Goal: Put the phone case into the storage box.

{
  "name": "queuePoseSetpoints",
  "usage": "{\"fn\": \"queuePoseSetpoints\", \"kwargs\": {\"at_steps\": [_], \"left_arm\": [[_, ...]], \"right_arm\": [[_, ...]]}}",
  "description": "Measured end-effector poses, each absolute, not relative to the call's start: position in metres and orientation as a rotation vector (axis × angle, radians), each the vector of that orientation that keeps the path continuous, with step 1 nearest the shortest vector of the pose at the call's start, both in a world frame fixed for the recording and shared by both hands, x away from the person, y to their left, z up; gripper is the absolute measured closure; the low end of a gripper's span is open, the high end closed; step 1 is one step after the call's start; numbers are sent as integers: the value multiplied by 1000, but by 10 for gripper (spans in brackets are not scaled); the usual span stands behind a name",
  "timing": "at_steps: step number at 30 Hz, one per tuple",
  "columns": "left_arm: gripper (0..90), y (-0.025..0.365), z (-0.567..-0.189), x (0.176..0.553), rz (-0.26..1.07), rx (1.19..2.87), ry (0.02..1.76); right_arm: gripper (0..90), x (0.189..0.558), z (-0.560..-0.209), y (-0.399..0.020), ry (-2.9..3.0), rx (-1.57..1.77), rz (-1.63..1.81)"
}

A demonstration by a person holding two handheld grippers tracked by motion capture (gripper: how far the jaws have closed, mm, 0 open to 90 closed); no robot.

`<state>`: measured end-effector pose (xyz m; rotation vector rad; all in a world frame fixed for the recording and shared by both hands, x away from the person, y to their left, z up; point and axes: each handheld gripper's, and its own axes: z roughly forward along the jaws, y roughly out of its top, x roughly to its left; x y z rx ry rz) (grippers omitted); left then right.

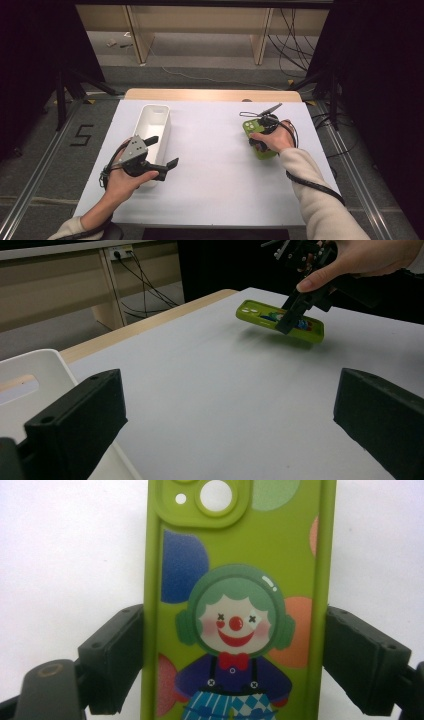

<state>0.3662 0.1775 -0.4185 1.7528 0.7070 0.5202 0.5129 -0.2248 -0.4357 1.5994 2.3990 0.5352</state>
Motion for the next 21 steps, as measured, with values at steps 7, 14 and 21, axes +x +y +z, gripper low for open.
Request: {"fn": "queuePoseSetpoints", "kwargs": {"at_steps": [7,14,21], "left_arm": [[0,177,-419,366,521,1754,707],[0,177,-418,366,522,1753,708],[0,178,-419,367,522,1752,709]], "right_arm": [[171,504,-433,-229,2381,1549,624],[171,495,-432,-232,2371,1493,746],[171,486,-434,-230,2356,1451,829]]}}
